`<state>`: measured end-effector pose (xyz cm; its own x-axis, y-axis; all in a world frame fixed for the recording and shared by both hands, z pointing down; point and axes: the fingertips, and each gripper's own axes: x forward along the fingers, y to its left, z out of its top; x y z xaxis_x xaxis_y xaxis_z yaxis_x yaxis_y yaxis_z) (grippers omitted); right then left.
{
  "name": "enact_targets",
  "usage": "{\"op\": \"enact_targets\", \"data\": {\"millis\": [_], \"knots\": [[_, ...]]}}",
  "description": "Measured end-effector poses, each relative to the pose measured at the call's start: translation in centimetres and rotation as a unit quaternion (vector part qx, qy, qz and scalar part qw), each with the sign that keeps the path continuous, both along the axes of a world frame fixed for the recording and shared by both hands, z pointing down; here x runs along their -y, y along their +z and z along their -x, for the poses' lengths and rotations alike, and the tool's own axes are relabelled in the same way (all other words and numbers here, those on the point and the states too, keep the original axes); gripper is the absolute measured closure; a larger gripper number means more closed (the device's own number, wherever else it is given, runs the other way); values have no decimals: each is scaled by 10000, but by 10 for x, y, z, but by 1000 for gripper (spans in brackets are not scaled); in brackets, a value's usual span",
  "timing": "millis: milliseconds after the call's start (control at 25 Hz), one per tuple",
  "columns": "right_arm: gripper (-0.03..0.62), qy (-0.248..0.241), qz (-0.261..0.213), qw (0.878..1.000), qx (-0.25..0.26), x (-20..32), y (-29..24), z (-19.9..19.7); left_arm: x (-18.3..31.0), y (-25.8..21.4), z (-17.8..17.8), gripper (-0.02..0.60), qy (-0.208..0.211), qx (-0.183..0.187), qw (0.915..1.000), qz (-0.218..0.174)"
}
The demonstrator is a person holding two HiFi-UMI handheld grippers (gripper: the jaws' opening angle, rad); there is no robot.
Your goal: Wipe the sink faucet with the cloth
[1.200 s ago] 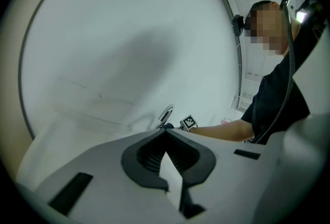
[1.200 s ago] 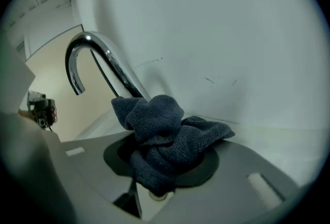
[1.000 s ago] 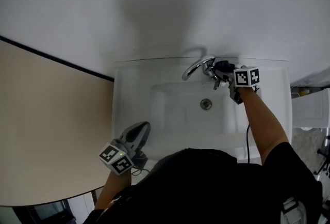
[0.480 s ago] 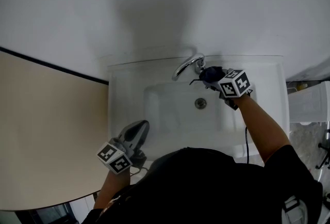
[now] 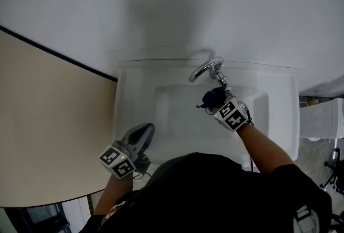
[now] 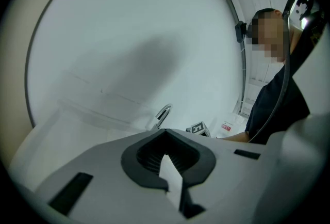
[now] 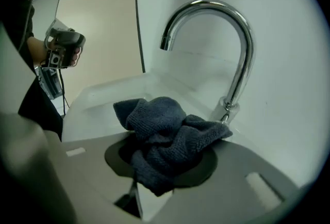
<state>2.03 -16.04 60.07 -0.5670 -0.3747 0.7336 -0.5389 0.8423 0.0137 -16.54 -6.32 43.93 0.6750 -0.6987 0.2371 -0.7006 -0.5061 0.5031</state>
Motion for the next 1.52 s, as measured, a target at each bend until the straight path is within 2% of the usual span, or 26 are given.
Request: {"op": "enact_targets", "data": {"millis": [120,280,400,520,680,800,920,1040,1120,1280,1400,1520], "knots": [[474,313,-185,9993,133,4,-15,-10,-1,0,4,589,-50,-40,10000,1],[473,765,-422,9961,135,25,-40,-43,-1,2,2,589,-16,-76,10000,7],[470,641,-363,9971,-184,35,-37,-54,0,4,-2,589,29,-105,9999,25],[470,574,-548,9960,-406,46,-35,-58,1,2,-6,589,64,-129,9999,-9],[470,1017,-653,9909,-599,80,-37,-90,1,0,-2,589,4,-146,9999,-64],[471,1174,-435,9891,-772,102,-34,-111,-3,4,7,589,-68,-175,9998,-25],[471,661,-389,9934,-851,107,-43,-83,-3,8,9,589,-76,-203,9998,13],[471,-123,-112,9854,-1697,101,-15,-54,-1,9,6,589,-48,-230,9997,17],[471,-260,151,9778,-2072,99,5,-54,-2,9,6,589,-42,-240,9997,-7],[474,-210,535,9775,-2031,98,10,-56,-3,10,13,589,-104,-267,9996,4],[476,-614,398,9695,-2339,91,12,-51,-6,14,10,589,-96,-322,9994,55],[476,-1029,-31,9535,-2834,84,14,-49,-8,15,7,589,-45,-383,9992,39]]}}
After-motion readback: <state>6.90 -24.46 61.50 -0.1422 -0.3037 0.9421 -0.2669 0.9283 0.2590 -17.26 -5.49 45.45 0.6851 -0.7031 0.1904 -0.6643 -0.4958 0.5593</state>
